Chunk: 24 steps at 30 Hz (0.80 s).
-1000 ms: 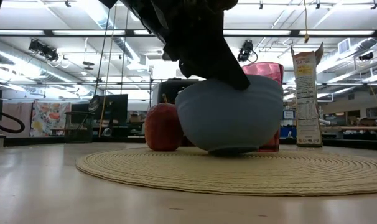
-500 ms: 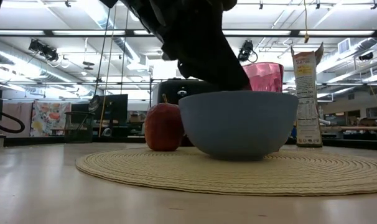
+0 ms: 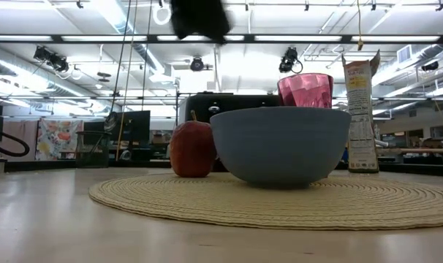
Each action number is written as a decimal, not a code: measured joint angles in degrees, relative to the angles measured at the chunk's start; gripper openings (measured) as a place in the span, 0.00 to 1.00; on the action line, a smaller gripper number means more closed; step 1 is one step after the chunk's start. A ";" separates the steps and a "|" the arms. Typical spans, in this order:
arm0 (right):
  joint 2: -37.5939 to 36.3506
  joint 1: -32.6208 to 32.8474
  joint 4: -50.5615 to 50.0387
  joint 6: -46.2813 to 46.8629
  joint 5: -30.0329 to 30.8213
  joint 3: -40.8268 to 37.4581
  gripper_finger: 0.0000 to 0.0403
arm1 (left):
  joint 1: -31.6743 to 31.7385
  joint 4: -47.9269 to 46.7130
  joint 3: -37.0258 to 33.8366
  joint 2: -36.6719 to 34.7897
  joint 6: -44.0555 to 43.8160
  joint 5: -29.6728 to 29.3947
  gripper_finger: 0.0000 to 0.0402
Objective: Arrange a breakfast setting
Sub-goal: Adjust the bowl on the yellow tablemat
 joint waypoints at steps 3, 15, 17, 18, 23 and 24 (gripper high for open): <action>0.02 2.78 0.86 3.18 -2.37 -4.74 0.97 | -1.28 -2.21 -0.21 -0.09 -2.68 -0.26 0.36; 4.86 3.48 28.99 6.97 -0.98 -27.59 0.97 | -8.20 1.35 -7.70 -0.13 -18.10 -2.82 0.36; 7.24 3.07 32.46 6.92 -1.00 -29.61 0.97 | -9.31 2.95 -9.48 -0.11 -20.51 -3.30 0.36; 8.66 2.90 34.07 6.81 -1.02 -30.54 0.97 | -9.83 3.69 -10.10 -0.11 -21.38 -3.54 0.36; 15.37 2.19 41.40 6.90 -1.83 -31.92 0.97 | -11.77 3.85 -12.71 -0.13 -25.58 -3.79 0.36; 16.47 2.09 42.22 6.91 -1.83 -31.92 0.97 | -12.10 3.62 -12.71 -0.13 -26.02 -3.83 0.36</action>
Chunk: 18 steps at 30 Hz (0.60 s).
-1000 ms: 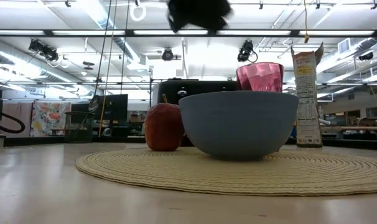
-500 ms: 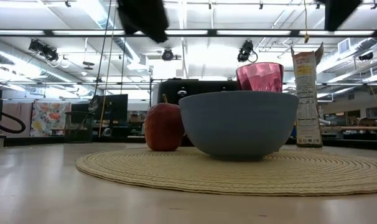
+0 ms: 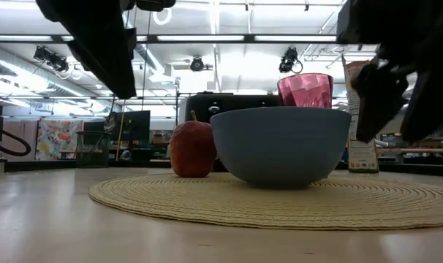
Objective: Arrange a breakfast setting
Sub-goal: Adjust the bowl on the yellow tablemat
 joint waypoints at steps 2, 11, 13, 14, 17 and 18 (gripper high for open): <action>1.48 -0.43 2.09 0.16 -0.02 0.00 0.97 | -0.58 -0.06 0.00 0.00 -0.46 -0.07 0.36; 1.46 -3.47 6.39 1.13 0.49 0.00 0.97 | -2.53 0.45 0.00 0.00 -2.22 -1.84 0.36; 1.46 -4.05 6.45 1.11 0.54 0.00 0.97 | -2.66 0.48 0.00 0.00 -2.41 -1.97 0.36; 1.43 -4.19 6.57 1.16 0.63 0.00 0.97 | -2.85 0.47 0.00 0.00 -2.59 -2.00 0.36; 1.46 -4.44 6.72 1.35 1.53 0.00 0.97 | -3.00 0.47 0.00 0.00 -3.69 -2.12 0.36; 1.43 -4.47 6.74 1.36 1.92 0.00 0.97 | -3.12 0.49 0.00 0.00 -3.95 -2.26 0.36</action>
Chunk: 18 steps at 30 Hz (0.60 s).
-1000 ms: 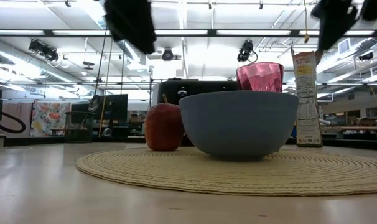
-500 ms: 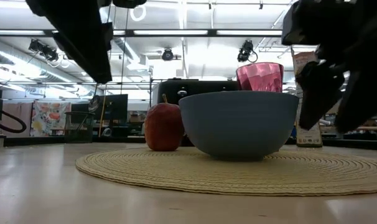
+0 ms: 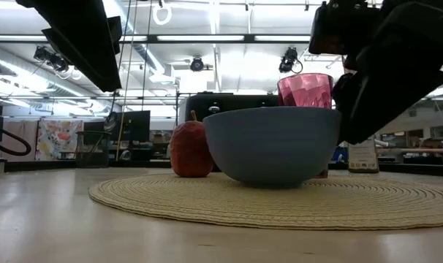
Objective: Arrange a breakfast setting
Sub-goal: Adjust the bowl on the yellow tablemat, then put the white plate on the yellow tablemat
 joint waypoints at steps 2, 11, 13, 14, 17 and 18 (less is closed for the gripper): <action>0.01 -0.21 0.03 0.04 -0.22 0.00 0.97 | -0.08 0.19 0.00 0.00 -0.23 -0.32 0.36; -4.17 2.68 -18.11 15.55 -18.55 3.99 0.96 | -1.95 3.48 0.00 0.01 -1.18 -5.90 0.36; -4.96 4.23 -20.68 28.88 -22.27 4.60 0.95 | -2.06 4.20 0.02 0.01 -1.15 -8.15 0.36; -5.03 5.18 -20.73 36.39 -23.94 4.63 0.94 | -2.03 4.46 0.02 0.02 -1.15 -9.29 0.36; -3.91 8.26 -19.51 54.20 -26.29 4.63 0.91 | -1.97 5.09 0.02 0.00 -0.96 -11.93 0.36; -3.01 9.32 -19.12 58.12 -26.41 4.63 0.89 | -1.97 5.36 0.02 0.00 -0.73 -12.45 0.36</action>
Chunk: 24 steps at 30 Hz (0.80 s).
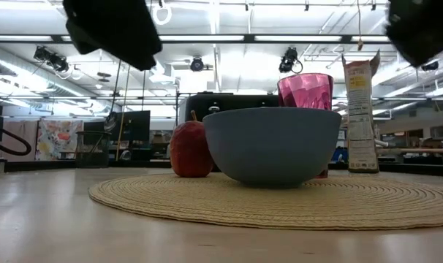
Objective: Arrange a breakfast setting
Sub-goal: Put the white plate on the yellow tablemat
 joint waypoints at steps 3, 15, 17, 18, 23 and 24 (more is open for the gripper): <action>2.27 2.50 0.11 8.90 -0.66 -0.02 0.82 | 0.02 1.08 0.01 0.00 0.22 -0.55 0.36; 11.03 5.47 4.56 21.71 -7.79 -0.04 0.45 | 0.44 1.58 0.00 0.02 2.81 -0.53 0.36; 11.71 5.44 6.91 22.80 -8.17 -0.03 0.40 | 0.48 1.60 0.00 0.00 2.58 -0.30 0.36; 11.95 5.45 8.27 23.31 -8.21 0.04 0.37 | 0.32 1.56 0.02 -0.14 2.56 -0.16 0.36; 11.91 6.98 9.70 26.16 -6.30 0.07 0.20 | -0.40 1.27 0.02 -2.40 1.62 0.31 0.36; 11.86 7.24 9.72 26.57 -6.09 0.07 0.16 | -0.47 1.47 0.05 -2.95 1.59 0.32 0.36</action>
